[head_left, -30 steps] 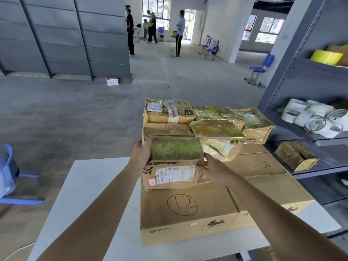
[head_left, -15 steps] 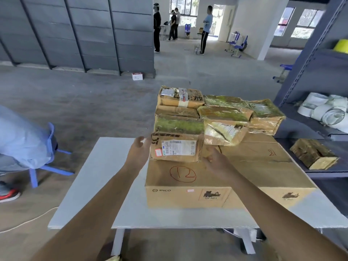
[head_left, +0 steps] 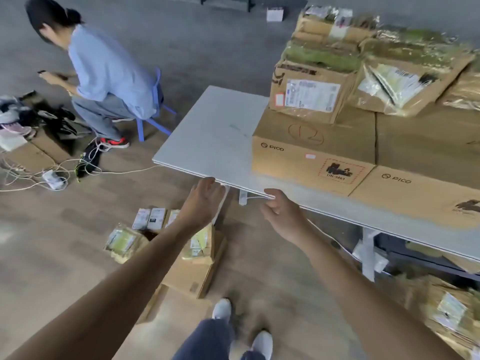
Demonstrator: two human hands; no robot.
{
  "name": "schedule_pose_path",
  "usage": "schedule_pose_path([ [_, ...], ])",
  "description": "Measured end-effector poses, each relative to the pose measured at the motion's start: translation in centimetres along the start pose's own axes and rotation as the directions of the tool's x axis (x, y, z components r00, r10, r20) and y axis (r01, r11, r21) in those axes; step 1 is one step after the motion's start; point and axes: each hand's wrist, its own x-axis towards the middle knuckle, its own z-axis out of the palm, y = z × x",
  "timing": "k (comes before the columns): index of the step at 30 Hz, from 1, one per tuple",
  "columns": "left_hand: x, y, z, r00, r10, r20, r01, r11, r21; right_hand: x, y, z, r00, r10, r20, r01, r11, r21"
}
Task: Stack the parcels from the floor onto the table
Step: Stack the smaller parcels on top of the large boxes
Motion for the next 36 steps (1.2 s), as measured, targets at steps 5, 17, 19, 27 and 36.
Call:
schedule_pose_path([
  [5,-2.4,-7.2,-1.0,0.989,-0.148,-0.008,0.148,0.989,0.019,0.2,2.9,7.8,0.981,0.107,0.161,-0.102,0.994,-0.039],
  [17,4.6,-34.6,7.0,0.922,-0.371,0.106,0.36,0.926,0.114,9.6,16.3,30.9,0.904,0.337,0.262,-0.302,0.939,-0.166],
  [19,6.7,-39.5,8.4,0.921,-0.37,0.122,0.354,0.926,0.134,11.7,19.8,34.5,0.887,0.39,0.248,-0.36,0.919,-0.16],
  [27,12.7,-54.3,13.5,0.889,-0.452,0.077,0.435,0.884,0.169,17.9,31.4,46.1,0.819,0.517,0.249,-0.535,0.845,0.008],
  [36,11.5,-56.8,16.2,0.844,-0.526,0.109,0.527,0.85,0.025,17.6,35.0,50.3,0.683,0.64,0.352,-0.718,0.498,0.487],
])
